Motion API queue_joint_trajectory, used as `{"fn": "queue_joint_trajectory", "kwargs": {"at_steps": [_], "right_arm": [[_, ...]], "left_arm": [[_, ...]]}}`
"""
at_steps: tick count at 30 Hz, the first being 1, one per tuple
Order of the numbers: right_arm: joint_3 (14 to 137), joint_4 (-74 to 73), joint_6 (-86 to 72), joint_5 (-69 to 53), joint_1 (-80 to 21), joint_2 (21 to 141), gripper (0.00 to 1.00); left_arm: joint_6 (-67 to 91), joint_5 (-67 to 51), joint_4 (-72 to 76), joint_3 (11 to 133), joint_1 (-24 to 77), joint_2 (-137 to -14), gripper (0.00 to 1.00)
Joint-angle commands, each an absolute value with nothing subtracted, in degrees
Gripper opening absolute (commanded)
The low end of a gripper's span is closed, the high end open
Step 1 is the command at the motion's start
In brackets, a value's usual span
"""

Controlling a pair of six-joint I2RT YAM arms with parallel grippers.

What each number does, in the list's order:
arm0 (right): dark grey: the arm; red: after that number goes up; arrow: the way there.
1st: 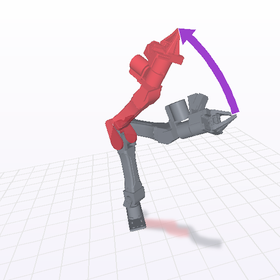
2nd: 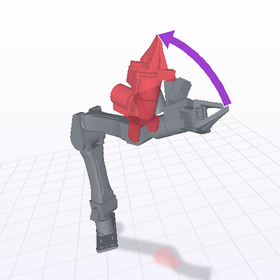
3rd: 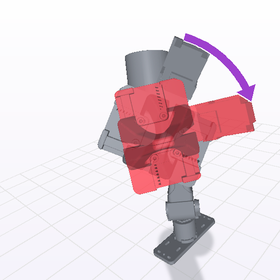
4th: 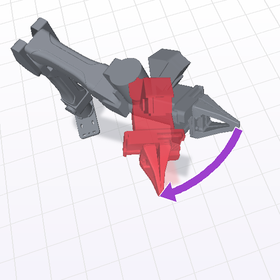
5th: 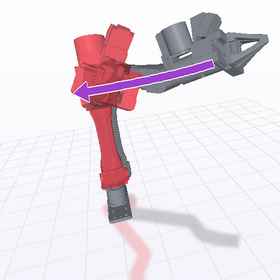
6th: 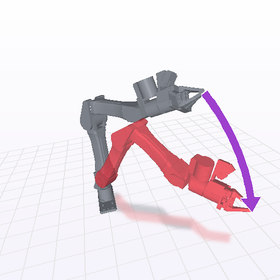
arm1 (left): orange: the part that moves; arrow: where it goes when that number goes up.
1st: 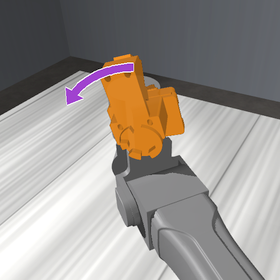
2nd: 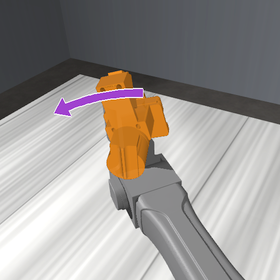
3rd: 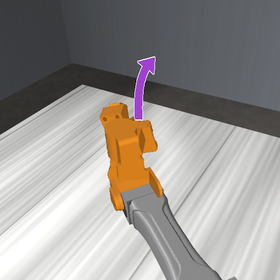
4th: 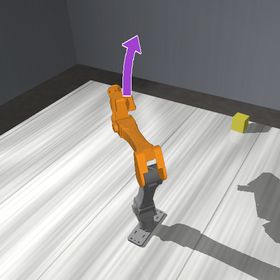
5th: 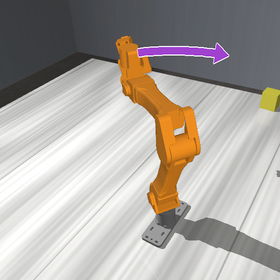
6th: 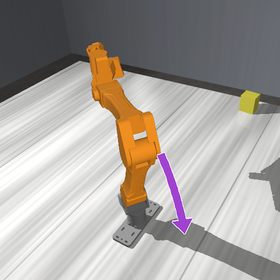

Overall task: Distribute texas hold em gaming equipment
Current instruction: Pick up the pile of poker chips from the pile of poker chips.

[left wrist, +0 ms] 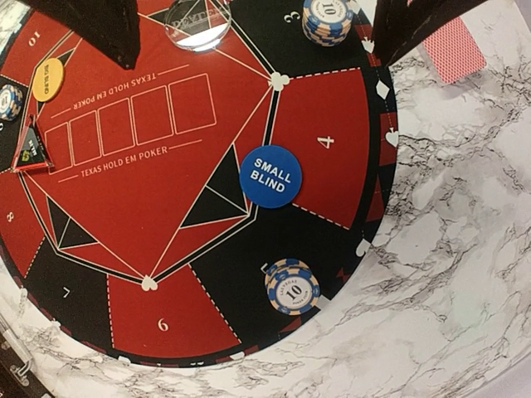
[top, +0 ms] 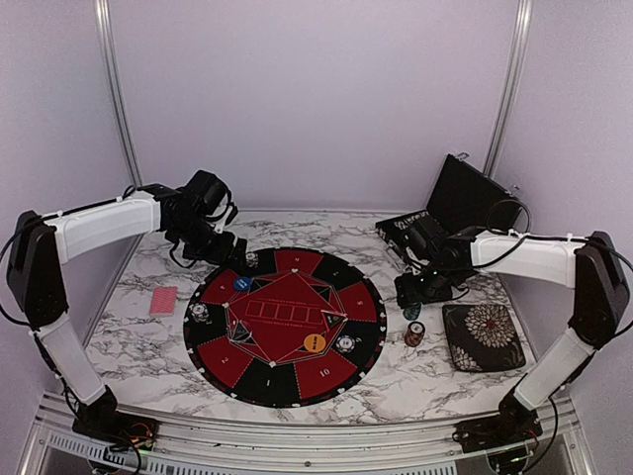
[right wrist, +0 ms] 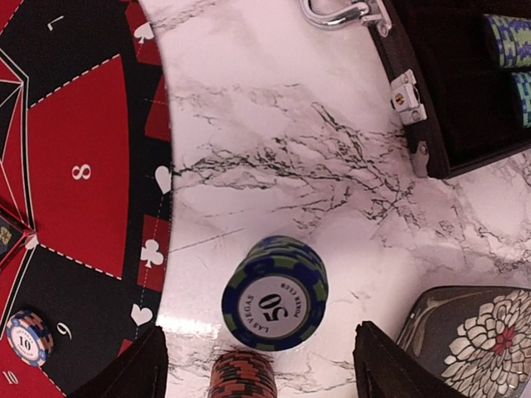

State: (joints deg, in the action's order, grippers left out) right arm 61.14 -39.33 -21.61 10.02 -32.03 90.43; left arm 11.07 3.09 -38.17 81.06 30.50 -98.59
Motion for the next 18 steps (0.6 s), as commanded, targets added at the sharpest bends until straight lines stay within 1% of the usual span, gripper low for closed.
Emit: {"fn": "queue_joint_trajectory", "kwargs": {"at_steps": [1,13,18], "right_arm": [[62.14,-36.65,-20.29,8.56,-29.67,91.67,0.74],[63.09,-34.82,-20.15,8.10,-29.00,94.92,0.73],[63.53,-34.34,-20.14,8.50,-28.92,95.89,0.70]], "left_arm": [[10.19,3.69,-36.46,80.00,30.68,-96.50,0.99],[10.06,3.60,-36.06,79.41,30.72,-96.79,0.99],[10.11,3.52,-36.02,79.37,30.67,-97.11,0.99]]}}
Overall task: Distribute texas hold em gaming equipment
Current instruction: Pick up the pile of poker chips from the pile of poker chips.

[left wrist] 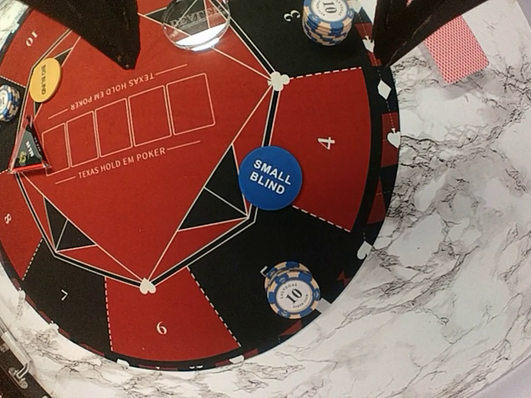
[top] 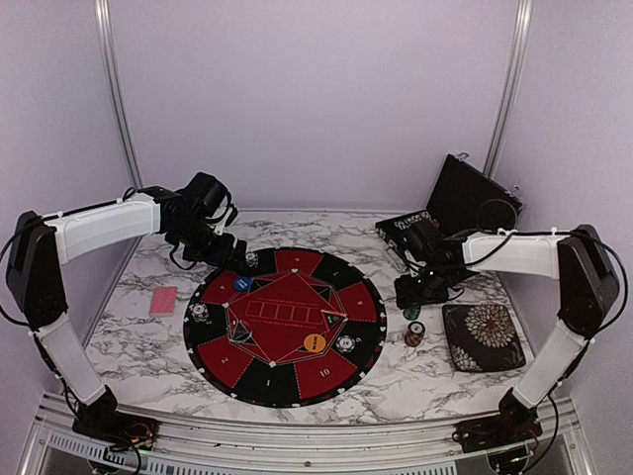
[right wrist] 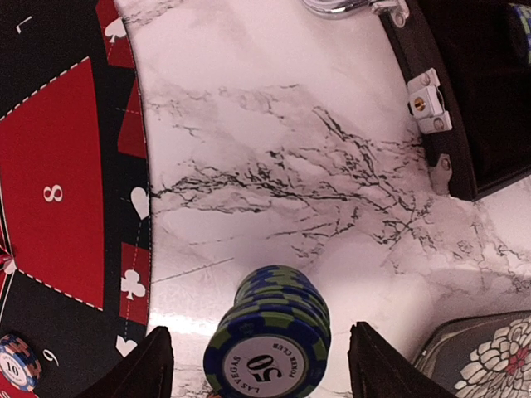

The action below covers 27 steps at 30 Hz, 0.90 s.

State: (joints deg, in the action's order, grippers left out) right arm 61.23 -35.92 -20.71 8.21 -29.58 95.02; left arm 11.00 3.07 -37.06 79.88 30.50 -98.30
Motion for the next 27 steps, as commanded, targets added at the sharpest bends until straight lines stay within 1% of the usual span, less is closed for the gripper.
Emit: {"fn": "queue_joint_trajectory", "kwargs": {"at_steps": [1,9,16,27], "right_arm": [[63.64,-34.36,-20.11,8.63,-28.88,96.05,0.69],[64.16,-34.54,-20.05,9.84,-28.78,96.75,0.62],[63.81,-34.65,-20.13,10.36,-28.72,96.90,0.59],[63.46,-34.61,-20.46,10.77,-28.74,96.71,0.50]], "left_arm": [[10.06,3.56,-36.02,79.29,30.67,-97.18,0.99],[10.00,3.52,-35.95,79.28,30.67,-97.58,0.99],[9.93,3.40,-36.00,79.24,30.67,-97.91,0.99],[9.93,3.17,-36.01,79.28,30.67,-98.28,0.99]]}}
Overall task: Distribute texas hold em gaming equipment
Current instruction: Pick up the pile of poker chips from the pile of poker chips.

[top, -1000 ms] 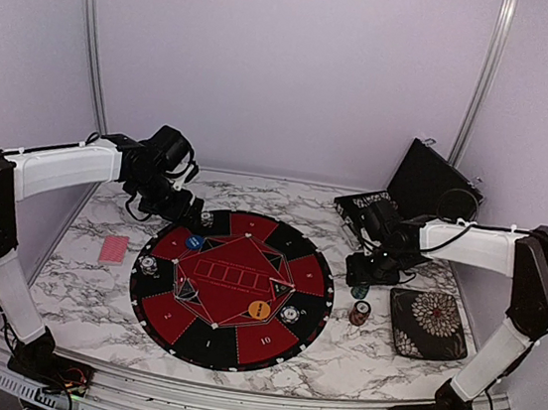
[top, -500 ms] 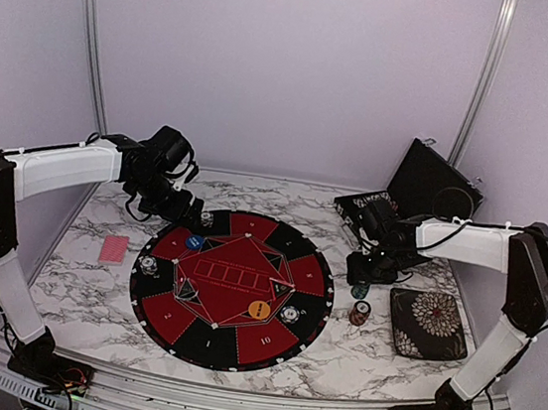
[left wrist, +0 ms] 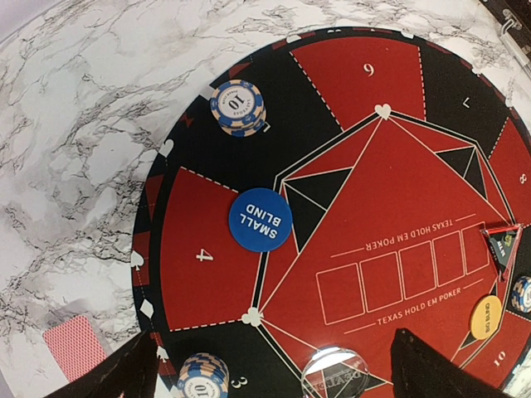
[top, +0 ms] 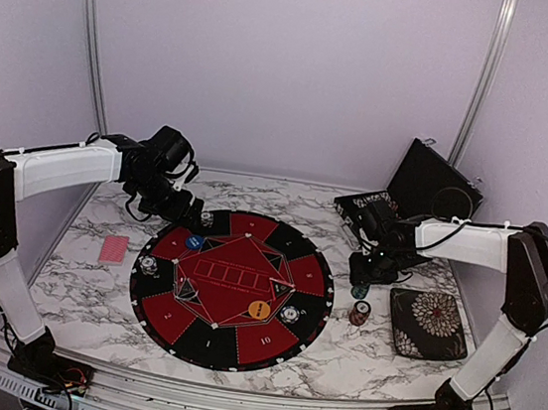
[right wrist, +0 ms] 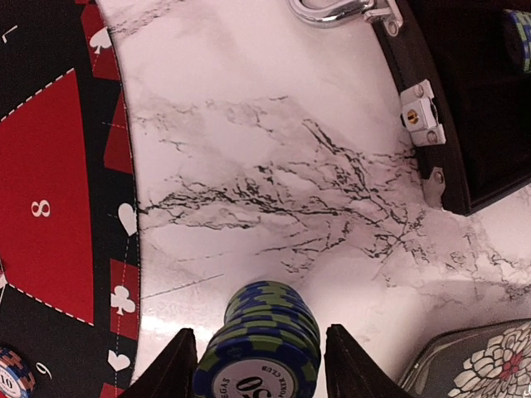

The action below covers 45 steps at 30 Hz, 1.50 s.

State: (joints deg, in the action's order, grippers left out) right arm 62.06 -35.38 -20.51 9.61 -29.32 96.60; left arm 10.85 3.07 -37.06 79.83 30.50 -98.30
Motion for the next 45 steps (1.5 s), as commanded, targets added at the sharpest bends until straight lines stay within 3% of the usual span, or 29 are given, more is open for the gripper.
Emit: {"fn": "queue_joint_trajectory", "kwargs": {"at_steps": [1,16,31,45], "right_arm": [[63.41,-34.69,-20.40,10.73,-28.74,96.73,0.50],[62.24,-34.88,-20.97,11.48,-28.72,95.68,0.48],[61.74,-34.37,-20.92,10.86,-28.68,95.89,0.54],[61.43,-33.76,-21.02,10.38,-28.74,96.22,0.47]], "left_arm": [[9.94,3.20,-36.03,79.31,30.67,-98.26,0.99],[10.10,2.70,-36.02,79.19,30.67,-98.42,0.99],[10.08,2.53,-36.02,79.15,30.70,-98.52,0.99],[10.06,2.38,-36.00,79.20,30.67,-98.73,0.99]]}}
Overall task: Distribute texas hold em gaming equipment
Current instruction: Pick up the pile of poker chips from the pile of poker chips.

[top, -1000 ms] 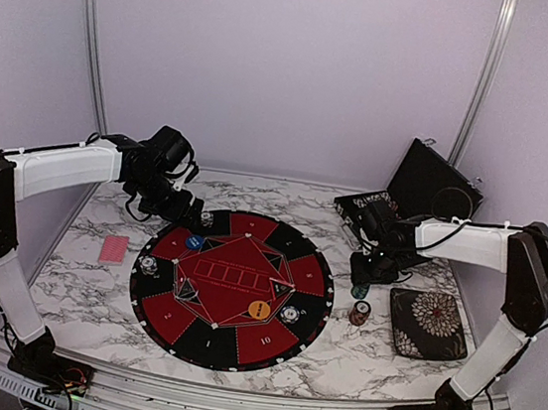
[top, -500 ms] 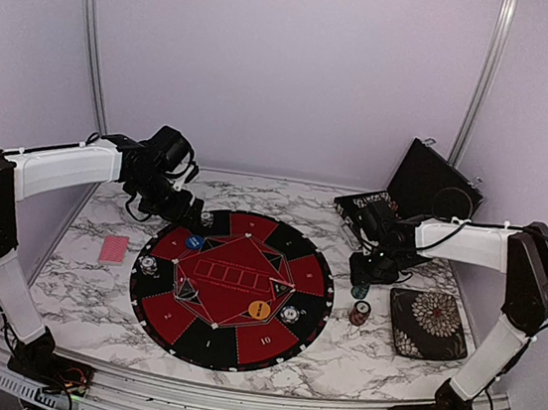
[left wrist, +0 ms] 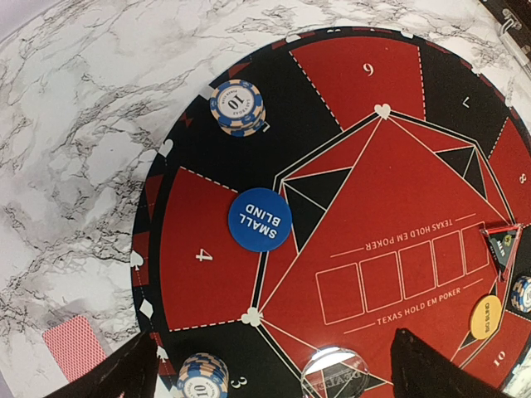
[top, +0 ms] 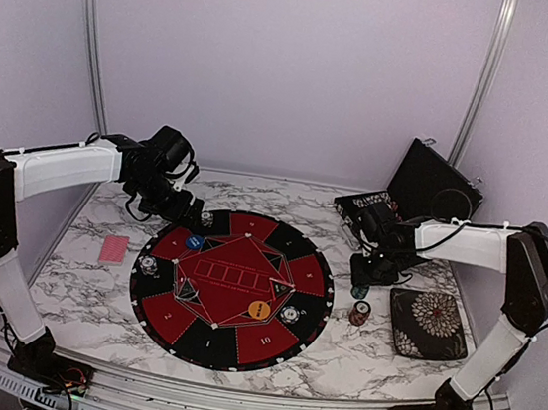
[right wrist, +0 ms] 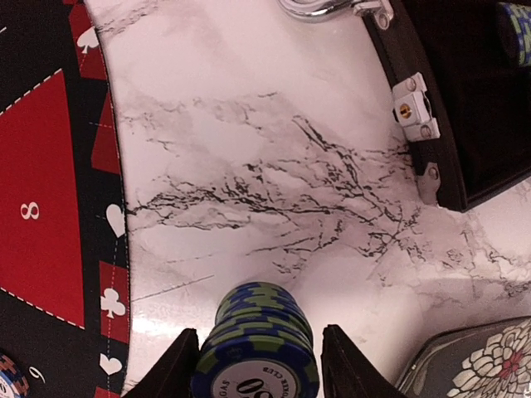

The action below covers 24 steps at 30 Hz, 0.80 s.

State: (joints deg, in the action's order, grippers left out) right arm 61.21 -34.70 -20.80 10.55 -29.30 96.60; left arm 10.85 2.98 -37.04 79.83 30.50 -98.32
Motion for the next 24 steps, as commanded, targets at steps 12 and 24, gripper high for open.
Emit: {"fn": "queue_joint_trajectory", "kwargs": {"at_steps": [12,24], "right_arm": [[62.15,-34.56,-21.14,10.31,-28.73,95.40,0.33],[63.45,-36.07,-21.26,10.87,-28.73,93.75,0.31]], "left_arm": [[10.05,2.47,-36.01,79.19,30.67,-98.81,0.99],[9.95,2.52,-35.98,79.19,30.67,-98.82,0.99]]}}
